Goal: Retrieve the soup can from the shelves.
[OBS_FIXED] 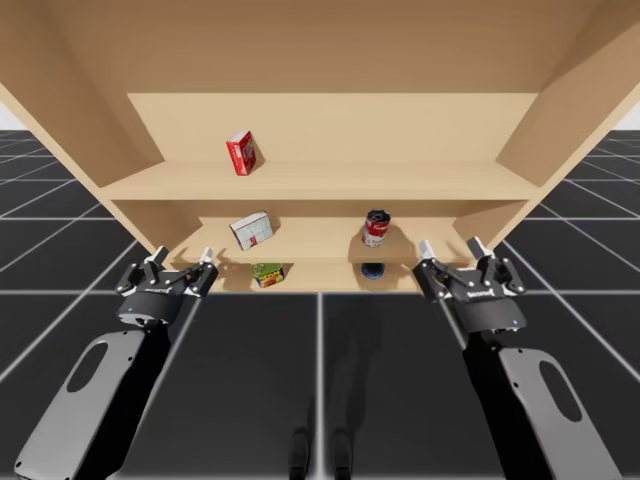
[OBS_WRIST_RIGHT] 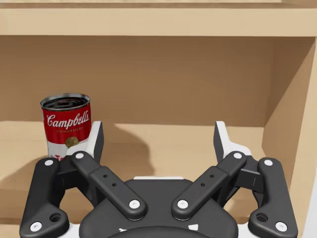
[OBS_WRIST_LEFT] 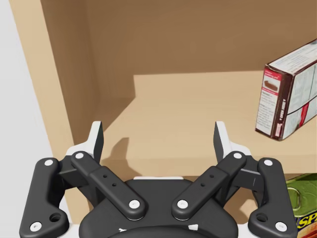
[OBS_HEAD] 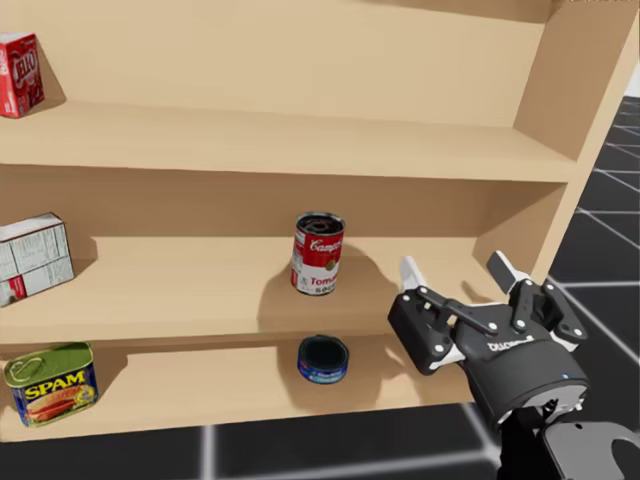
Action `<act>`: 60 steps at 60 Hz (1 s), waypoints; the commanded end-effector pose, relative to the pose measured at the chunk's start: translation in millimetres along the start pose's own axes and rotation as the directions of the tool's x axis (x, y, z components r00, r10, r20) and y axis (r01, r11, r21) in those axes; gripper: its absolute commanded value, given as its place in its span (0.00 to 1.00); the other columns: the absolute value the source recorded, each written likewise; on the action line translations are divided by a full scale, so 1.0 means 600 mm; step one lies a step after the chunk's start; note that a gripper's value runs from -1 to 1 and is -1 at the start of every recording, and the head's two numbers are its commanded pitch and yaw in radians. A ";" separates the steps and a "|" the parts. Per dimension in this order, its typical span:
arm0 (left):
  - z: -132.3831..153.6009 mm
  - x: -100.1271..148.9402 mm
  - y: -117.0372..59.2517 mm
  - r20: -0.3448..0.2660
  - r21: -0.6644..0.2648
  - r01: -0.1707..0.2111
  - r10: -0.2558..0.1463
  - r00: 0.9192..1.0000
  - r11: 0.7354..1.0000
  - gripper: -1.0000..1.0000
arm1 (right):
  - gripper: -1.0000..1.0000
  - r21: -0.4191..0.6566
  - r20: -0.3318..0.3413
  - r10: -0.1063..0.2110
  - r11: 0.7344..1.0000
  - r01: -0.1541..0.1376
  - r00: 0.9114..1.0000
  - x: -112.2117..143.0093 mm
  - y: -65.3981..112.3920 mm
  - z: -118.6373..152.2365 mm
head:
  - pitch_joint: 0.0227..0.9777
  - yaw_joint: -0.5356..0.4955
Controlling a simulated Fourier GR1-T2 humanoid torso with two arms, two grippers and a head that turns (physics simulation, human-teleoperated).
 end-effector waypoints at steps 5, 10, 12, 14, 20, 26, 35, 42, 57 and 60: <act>-0.001 0.000 0.004 -0.001 0.003 -0.004 0.004 1.000 1.000 0.00 | 0.00 0.085 -0.055 -0.025 0.996 0.030 0.998 0.027 0.056 0.027 | 0.52 0.30; -0.001 0.000 0.005 0.000 0.004 -0.004 0.004 1.000 1.000 0.00 | 0.00 0.101 -0.064 -0.044 0.994 0.050 0.997 0.027 0.071 0.029 | 0.52 0.29; -0.001 0.000 0.006 0.002 0.006 0.000 0.000 1.000 1.000 0.00 | 0.00 0.088 -0.076 -0.053 0.994 0.059 0.996 0.028 0.079 0.027 | 0.52 0.29; -0.001 0.000 0.006 0.004 0.007 0.003 -0.003 1.000 1.000 0.00 | 0.00 0.094 -0.084 -0.050 0.994 0.058 0.995 0.027 0.088 0.026 | 0.52 0.29; -0.002 0.000 0.006 0.007 0.009 0.003 -0.003 1.000 1.000 0.00 | 0.00 0.116 -0.104 -0.070 0.990 0.082 0.992 0.021 0.108 0.016 | 0.53 0.29; -0.002 0.000 0.007 0.007 0.010 0.001 -0.001 1.000 1.000 0.00 | 0.00 0.129 -0.115 -0.049 0.990 0.064 0.992 0.000 0.128 -0.003 | 0.53 0.29; -0.002 0.001 0.008 0.008 0.013 0.000 0.000 1.000 1.000 0.00 | 0.00 0.106 -0.128 -0.024 0.994 0.038 0.992 -0.020 0.147 -0.040 | 0.54 0.30; -0.002 0.001 0.008 0.006 0.013 0.002 -0.002 1.000 1.000 0.00 | 0.00 0.073 -0.130 -0.009 0.997 0.019 0.991 -0.033 0.154 -0.073 | 0.54 0.29; -0.002 0.002 0.011 0.009 0.016 -0.002 0.002 1.000 1.000 0.00 | 0.00 0.012 -0.144 0.032 0.999 -0.031 0.989 -0.058 0.152 -0.135 | 0.55 0.30; -0.002 0.002 0.011 0.009 0.016 -0.002 0.002 1.000 1.000 0.00 | 0.00 -0.001 -0.158 0.025 1.000 -0.026 0.987 -0.064 0.151 -0.146 | 0.55 0.30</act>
